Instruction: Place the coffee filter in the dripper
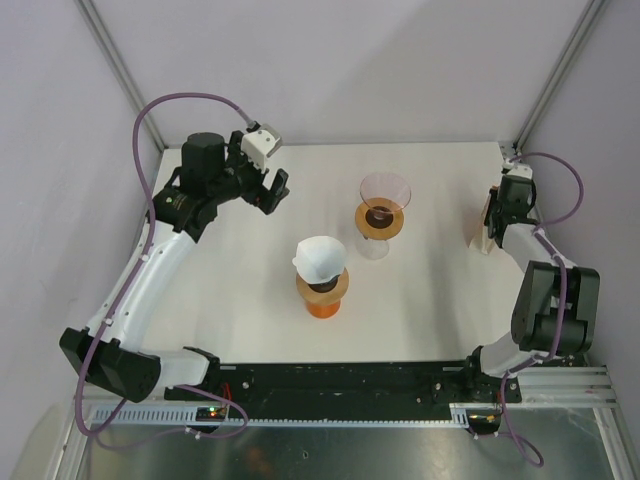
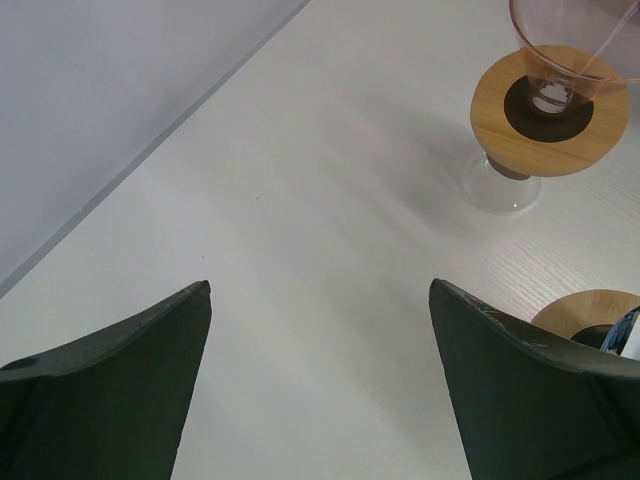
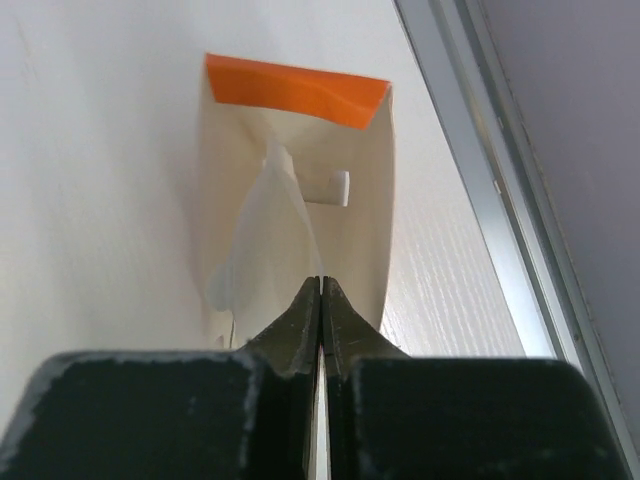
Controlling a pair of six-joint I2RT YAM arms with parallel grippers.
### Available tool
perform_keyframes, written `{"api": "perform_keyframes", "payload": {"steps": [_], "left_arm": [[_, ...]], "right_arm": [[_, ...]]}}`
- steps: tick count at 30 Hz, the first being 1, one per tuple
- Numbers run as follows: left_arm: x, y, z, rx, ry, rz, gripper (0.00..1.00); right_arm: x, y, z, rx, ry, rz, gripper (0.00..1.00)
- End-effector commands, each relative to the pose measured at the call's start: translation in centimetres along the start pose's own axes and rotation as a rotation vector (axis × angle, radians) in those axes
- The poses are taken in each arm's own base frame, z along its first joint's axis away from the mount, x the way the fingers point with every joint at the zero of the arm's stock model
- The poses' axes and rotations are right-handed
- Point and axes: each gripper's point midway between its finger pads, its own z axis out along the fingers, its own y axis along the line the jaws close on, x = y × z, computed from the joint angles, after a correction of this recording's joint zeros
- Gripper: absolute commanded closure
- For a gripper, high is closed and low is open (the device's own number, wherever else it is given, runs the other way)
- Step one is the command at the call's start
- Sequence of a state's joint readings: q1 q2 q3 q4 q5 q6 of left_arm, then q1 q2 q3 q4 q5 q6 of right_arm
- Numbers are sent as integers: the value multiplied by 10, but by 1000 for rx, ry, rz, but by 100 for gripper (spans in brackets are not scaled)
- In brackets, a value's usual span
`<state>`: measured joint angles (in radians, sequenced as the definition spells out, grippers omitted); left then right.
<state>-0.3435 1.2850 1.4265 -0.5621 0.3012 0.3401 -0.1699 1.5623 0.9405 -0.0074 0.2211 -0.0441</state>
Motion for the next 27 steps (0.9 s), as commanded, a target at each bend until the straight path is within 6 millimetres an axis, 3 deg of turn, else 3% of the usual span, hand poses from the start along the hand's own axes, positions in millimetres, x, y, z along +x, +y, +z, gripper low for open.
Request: {"api": "perform_keyframes", "payload": {"steps": [1,10,16,21,27], "left_arm": [[-14,2,-7,1,-54,9,5],[-20,-3,-12,19,-78,11,4],[-27,-7,-15,41,-99,18,2],[-43,-39,-24,231,-169,64,5],[-60,-84,-42,506,-263,202,5]], "right_arm": [[-58,-3,-37,0,-131,62,100],[-92,-8,-90,-13,-201,108,100],[-131,6,-155,-113,-302,98,100],[-153,41,-209,-306,-262,48,100],[-149,106,-259,-543,-104,-111,100]]}}
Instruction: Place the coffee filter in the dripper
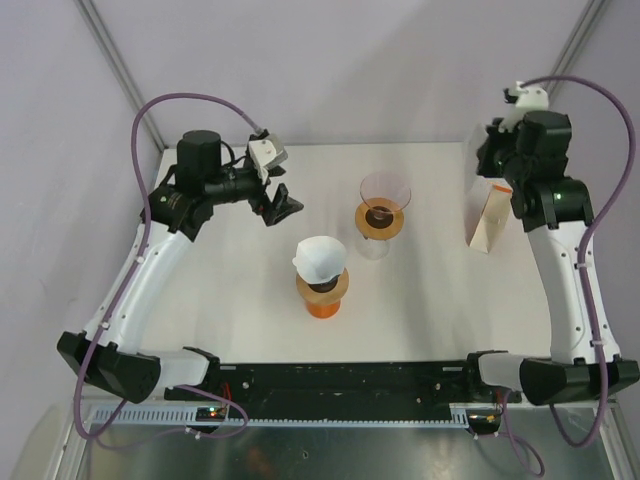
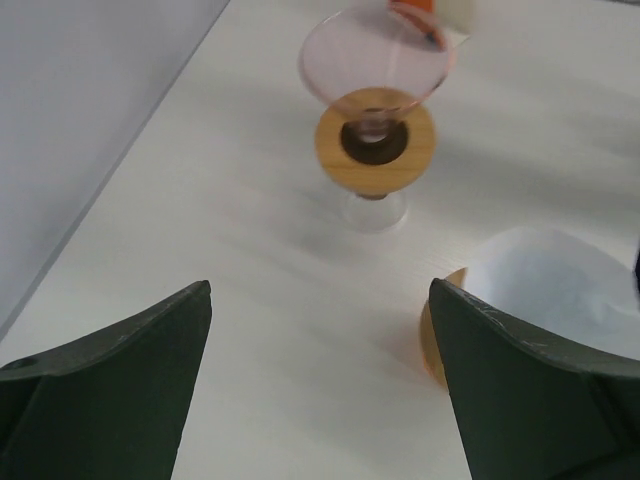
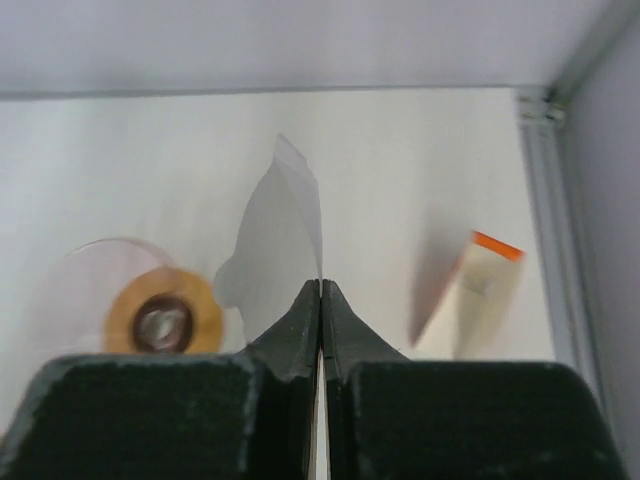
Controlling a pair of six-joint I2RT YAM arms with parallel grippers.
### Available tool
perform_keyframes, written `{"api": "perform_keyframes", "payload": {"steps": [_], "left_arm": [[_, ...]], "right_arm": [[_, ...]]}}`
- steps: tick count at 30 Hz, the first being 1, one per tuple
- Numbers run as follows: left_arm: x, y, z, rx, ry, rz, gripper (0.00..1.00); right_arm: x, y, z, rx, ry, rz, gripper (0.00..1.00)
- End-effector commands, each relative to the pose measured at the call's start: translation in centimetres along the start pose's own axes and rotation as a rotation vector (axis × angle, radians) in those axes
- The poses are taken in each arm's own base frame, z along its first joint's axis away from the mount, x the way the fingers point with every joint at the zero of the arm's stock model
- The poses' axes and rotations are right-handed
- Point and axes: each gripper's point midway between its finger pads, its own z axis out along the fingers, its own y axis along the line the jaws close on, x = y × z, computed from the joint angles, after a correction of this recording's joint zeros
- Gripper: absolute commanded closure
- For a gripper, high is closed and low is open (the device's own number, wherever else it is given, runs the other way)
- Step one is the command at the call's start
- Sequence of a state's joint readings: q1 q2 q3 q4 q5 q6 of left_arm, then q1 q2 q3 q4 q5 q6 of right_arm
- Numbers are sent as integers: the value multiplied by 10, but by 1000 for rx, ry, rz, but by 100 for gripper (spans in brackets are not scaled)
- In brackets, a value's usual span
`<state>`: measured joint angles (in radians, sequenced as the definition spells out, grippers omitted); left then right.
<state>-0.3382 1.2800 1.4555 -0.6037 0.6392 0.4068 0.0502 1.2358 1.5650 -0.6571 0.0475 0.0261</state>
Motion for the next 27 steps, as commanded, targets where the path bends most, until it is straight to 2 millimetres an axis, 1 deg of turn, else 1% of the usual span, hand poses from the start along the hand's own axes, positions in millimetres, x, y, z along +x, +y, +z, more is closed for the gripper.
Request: {"api": "perform_keyframes", "payload": {"steps": [1,2,3,5,6,7,9,11,13,15,17,18,20,21,27], "left_arm": [[-42,-44,-16,227,-124,170,5],[-46,-47,-17,241,-124,214,6],[-44,-52,-16,255,-102,237,6],[-42,-59,-15,259,-62,325,5],[-44,-60,-14,254,-43,380,5],[-40,-62,-13,248,-2,419,5],[-40,-62,-12,232,42,519,5],[-47,-62,-13,226,43,652,4],[-61,-70,-13,238,10,808,2],[-76,-86,-12,270,-45,1037,1],[-86,-106,-8,310,-93,1202,1],[-89,-116,-5,327,-109,1259,0],[-91,-128,5,356,-118,1336,0],[-91,-131,10,366,-118,1365,0],[-95,-141,27,391,-124,1440,0]], "right_arm": [[25,62,-21,-214,220,-70,100],[21,75,-27,-257,225,-83,100],[15,88,-33,-299,219,-92,100],[8,108,-42,-363,221,-105,100],[7,116,-47,-389,227,-111,100],[6,125,-51,-424,234,-117,100],[7,143,-58,-498,250,-128,100],[9,159,-65,-563,261,-135,100],[11,171,-69,-610,270,-140,100],[12,180,-73,-643,279,-143,100],[13,188,-76,-674,285,-149,100],[14,192,-79,-690,288,-150,100],[16,199,-84,-717,293,-156,100],[17,202,-86,-727,295,-158,100],[38,224,-98,-779,342,-204,100]]}}
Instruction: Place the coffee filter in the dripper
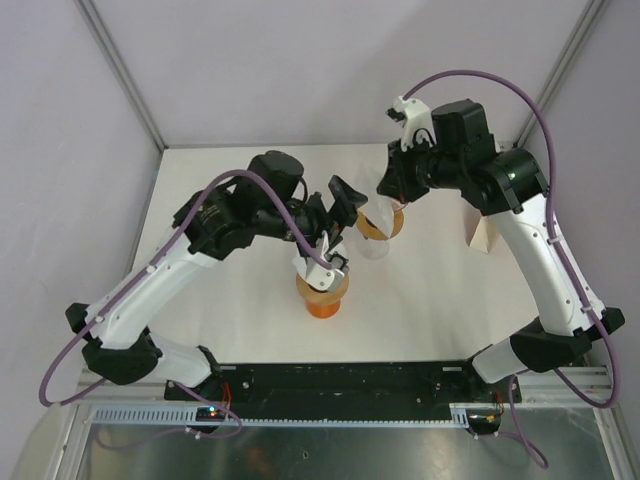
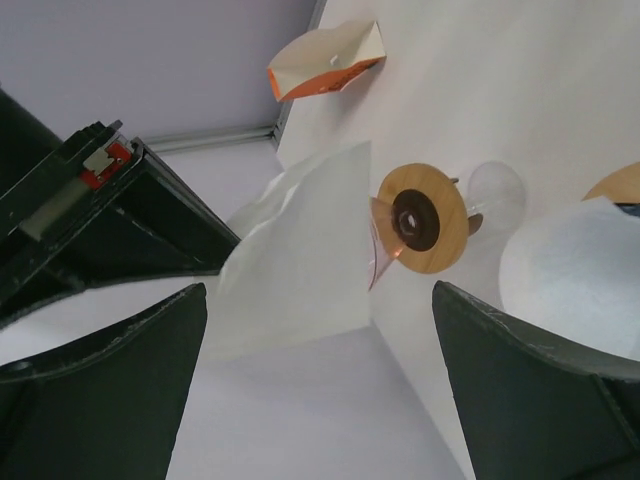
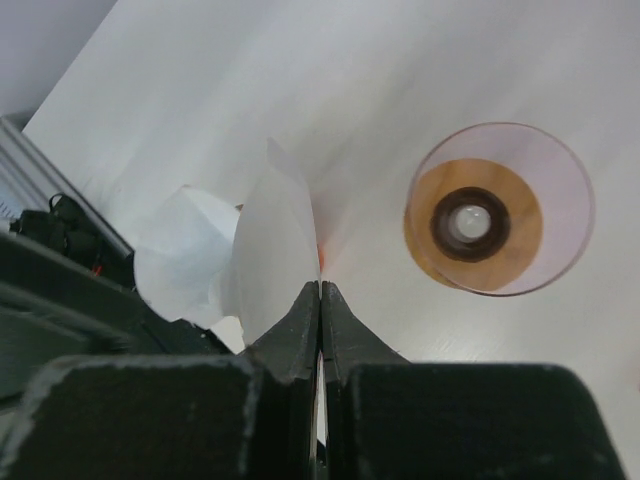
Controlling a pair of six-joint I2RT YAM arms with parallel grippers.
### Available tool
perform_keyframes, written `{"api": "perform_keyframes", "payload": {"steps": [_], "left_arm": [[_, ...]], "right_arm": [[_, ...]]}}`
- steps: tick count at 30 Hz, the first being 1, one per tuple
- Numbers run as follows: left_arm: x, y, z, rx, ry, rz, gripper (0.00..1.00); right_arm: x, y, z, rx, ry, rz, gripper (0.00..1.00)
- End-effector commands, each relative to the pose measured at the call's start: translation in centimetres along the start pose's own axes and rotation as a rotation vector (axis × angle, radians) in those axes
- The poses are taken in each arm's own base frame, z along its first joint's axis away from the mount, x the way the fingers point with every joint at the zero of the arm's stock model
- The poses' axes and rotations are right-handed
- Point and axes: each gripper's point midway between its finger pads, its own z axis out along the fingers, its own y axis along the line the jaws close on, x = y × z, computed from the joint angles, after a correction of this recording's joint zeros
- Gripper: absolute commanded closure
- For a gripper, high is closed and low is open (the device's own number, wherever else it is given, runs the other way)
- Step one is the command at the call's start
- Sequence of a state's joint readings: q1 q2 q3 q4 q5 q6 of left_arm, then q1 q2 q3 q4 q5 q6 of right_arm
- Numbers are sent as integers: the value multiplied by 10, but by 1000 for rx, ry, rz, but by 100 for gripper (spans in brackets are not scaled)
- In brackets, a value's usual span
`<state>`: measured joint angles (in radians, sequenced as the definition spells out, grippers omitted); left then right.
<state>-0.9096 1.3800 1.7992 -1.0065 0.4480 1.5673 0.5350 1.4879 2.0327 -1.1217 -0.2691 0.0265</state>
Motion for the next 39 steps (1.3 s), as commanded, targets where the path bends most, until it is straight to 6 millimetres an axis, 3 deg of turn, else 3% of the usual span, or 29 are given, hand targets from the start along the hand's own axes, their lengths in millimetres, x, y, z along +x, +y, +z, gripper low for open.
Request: {"api": "perform_keyframes", "payload": {"steps": [1,5,10,18,27,36,39], "left_arm": [[0,16,4,-9,42,140,0],[8,15,15,11,86,103,0],[19,15,14,9,148,43,3],[34,5,10,21,231,-5,38],[46,5,4,15,306,-39,48],[56,-15,1,85,379,75,93],[53,-16,1,90,373,93,99]], "right_arm": [[7,24,4,-56,24,-28,100],[9,41,10,-86,34,-64,100],[13,50,13,-80,44,-99,100],[4,58,4,-78,-3,-135,100],[6,69,-4,-110,-25,-156,100],[4,69,-1,-98,-34,-192,100],[-2,51,-1,6,-56,-183,100]]}}
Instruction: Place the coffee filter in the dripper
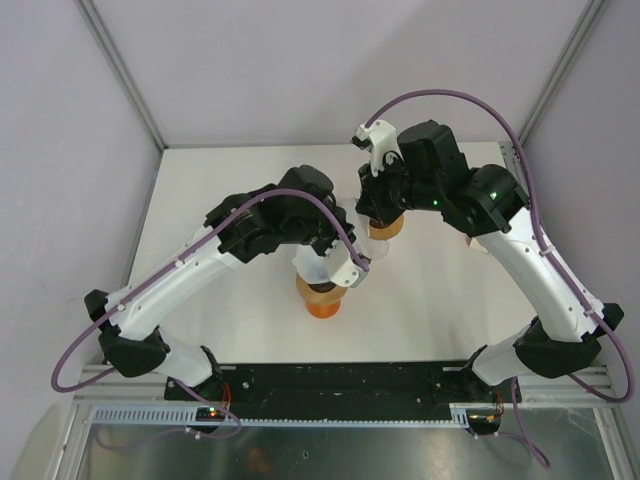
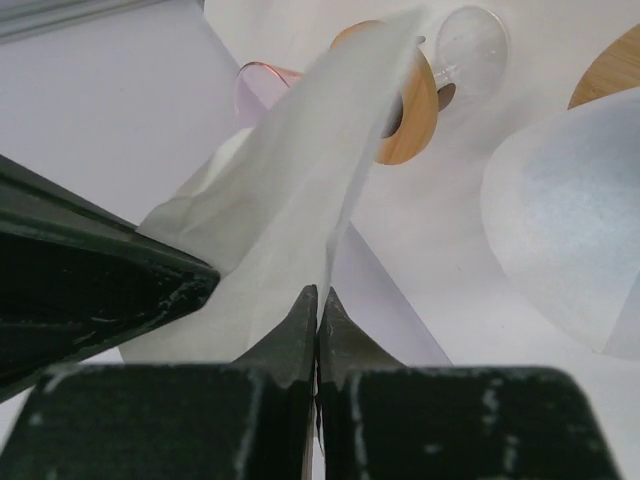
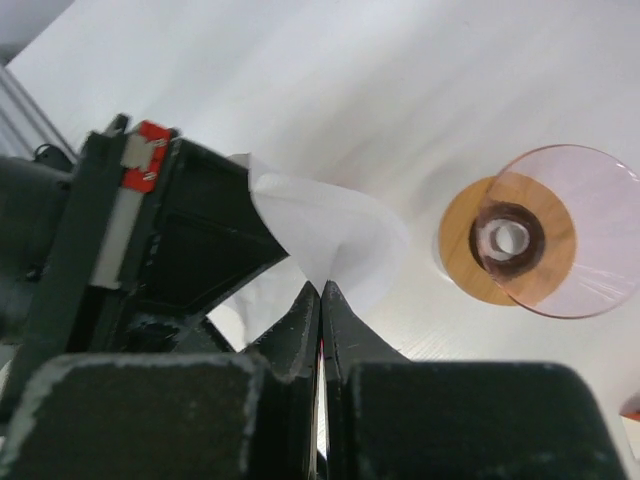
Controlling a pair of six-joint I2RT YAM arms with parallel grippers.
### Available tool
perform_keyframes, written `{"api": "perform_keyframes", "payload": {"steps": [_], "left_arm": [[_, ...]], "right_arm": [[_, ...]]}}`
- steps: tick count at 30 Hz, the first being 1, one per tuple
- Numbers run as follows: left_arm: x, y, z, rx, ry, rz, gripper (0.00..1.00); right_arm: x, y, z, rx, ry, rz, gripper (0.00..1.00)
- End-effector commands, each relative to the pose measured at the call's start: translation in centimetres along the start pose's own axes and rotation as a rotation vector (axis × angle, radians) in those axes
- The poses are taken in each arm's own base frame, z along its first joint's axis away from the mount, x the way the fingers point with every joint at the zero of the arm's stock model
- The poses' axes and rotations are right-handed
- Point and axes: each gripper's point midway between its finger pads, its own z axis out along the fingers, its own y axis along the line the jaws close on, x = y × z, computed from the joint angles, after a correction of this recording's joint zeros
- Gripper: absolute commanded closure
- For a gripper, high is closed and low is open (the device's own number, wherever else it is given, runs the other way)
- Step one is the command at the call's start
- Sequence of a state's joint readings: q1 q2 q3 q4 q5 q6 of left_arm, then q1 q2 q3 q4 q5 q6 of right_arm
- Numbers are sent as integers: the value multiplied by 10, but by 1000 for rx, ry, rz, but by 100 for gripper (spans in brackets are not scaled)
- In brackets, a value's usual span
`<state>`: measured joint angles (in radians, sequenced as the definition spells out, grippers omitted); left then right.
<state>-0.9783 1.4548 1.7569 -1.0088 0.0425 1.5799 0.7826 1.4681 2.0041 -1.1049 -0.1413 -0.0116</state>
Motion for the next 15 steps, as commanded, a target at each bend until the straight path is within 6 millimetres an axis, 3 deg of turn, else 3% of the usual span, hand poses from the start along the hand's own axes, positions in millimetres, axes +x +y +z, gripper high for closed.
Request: {"api": "perform_keyframes", "payload": {"steps": [1,3,6,11,15], "left_arm": [[-2,7,-22,-51,18,64,99],[-6,3,-23,-50,-3,70,100],[-13,2,-24,-55,-36,56,100],[-18,8,-26,-71,-58,19,100],[-18,10,-27,-75,-59,12,100]], "right_arm": [[-17,-24,-10,147,-83,-9,100],[-21,-44,-14,264,-107,-3,100],[-30,-52,-20,315,-162,-6,98],[-36,-30,-17,191,-238,-33,66],[-30,-17,-18,120,-275,-26,51]]}}
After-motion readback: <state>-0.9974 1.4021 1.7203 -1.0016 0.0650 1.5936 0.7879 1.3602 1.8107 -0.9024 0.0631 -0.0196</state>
